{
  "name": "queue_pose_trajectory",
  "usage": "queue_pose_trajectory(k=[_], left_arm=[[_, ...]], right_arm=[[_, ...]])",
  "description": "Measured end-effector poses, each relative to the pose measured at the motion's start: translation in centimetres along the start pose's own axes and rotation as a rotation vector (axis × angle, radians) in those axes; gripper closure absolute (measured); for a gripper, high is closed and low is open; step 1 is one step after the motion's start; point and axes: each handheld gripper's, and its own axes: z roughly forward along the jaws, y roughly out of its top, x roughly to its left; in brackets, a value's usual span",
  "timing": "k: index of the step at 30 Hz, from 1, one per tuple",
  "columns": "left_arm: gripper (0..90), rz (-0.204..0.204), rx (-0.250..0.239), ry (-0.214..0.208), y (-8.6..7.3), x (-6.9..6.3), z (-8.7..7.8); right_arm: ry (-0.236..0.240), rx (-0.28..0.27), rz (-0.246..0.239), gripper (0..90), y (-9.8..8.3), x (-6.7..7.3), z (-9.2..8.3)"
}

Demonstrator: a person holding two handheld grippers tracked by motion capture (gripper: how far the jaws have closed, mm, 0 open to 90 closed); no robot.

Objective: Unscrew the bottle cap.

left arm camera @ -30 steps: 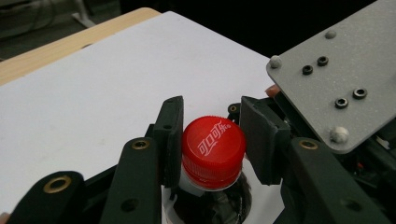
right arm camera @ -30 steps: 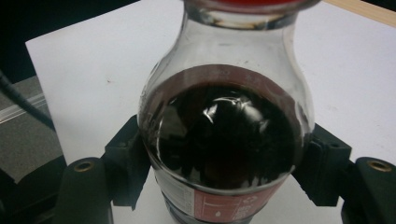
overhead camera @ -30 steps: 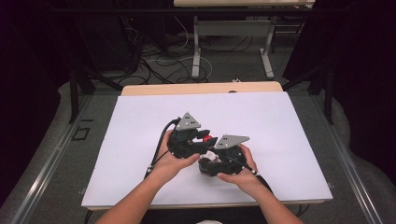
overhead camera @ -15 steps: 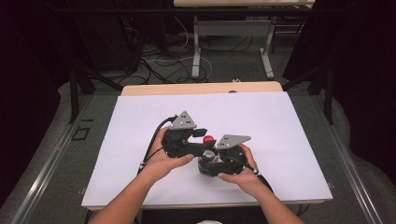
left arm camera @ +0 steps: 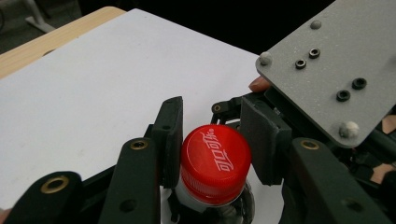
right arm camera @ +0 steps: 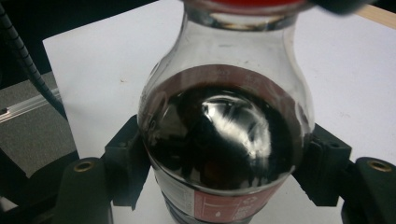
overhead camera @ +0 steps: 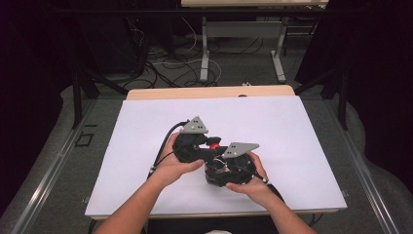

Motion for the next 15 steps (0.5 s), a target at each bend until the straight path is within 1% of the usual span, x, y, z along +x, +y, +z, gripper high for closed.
queue_pose_trajectory(k=[1, 4, 6, 7, 9, 10, 11, 12, 13, 14, 15], left_arm=[[61.1, -0.002, -0.005, 0.018, 0.0, -0.2, 0.1], [61.2, -0.019, -0.013, 0.072, 0.0, -0.7, 0.3], [61.2, -0.040, -0.017, 0.117, 0.1, -1.1, 0.4], [61.2, -0.048, -0.017, 0.130, 0.1, -1.3, 0.5], [60.8, -0.053, -0.026, 0.134, 0.2, -1.4, 0.6], [58.8, -0.060, -0.020, 0.133, 0.3, -1.4, 0.5], [52.6, -0.059, -0.025, 0.126, 0.3, -1.3, 0.5], [49.5, -0.060, -0.023, 0.111, 0.4, -1.2, 0.3], [49.0, -0.060, -0.021, 0.096, 0.4, -1.1, 0.0], [48.4, -0.055, -0.027, 0.096, 0.5, -1.1, -0.2], [48.2, -0.048, -0.025, 0.102, 0.5, -1.0, -0.4]], right_arm=[[-0.006, -0.002, 0.012, 29.7, 0.0, 0.0, 0.0], [-0.013, 0.002, 0.007, 29.7, 0.0, -0.1, -0.1], [-0.027, 0.001, 0.024, 29.7, 0.0, -0.1, -0.1], [-0.027, 0.001, 0.024, 29.7, 0.0, -0.1, -0.1], [-0.029, -0.004, 0.023, 29.7, -0.1, -0.2, -0.1], [-0.030, -0.005, 0.025, 29.7, -0.1, -0.3, -0.1], [-0.020, 0.000, 0.028, 29.7, 0.0, -0.3, -0.2], [-0.024, -0.008, 0.025, 29.7, 0.0, -0.4, -0.2], [-0.019, 0.001, 0.025, 29.7, 0.0, -0.4, -0.3], [-0.021, -0.015, 0.020, 29.7, 0.0, -0.5, -0.3], [-0.019, -0.012, 0.028, 29.7, 0.0, -0.4, -0.3]])
